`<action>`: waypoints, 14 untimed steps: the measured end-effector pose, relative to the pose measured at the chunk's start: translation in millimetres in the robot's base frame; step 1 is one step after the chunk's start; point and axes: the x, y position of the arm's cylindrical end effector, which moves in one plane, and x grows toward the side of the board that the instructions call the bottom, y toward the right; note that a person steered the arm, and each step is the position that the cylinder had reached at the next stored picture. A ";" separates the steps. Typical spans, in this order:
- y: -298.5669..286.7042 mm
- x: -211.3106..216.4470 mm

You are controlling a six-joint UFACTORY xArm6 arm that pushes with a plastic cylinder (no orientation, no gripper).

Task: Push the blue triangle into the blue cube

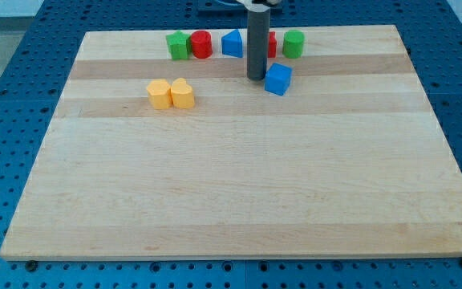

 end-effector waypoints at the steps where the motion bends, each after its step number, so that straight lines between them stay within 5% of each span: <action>1: -25.1 -3.0; 4: -135.8 -9.7; 7: -204.6 -80.3; 11: -42.7 -117.4; 14: -28.4 -87.0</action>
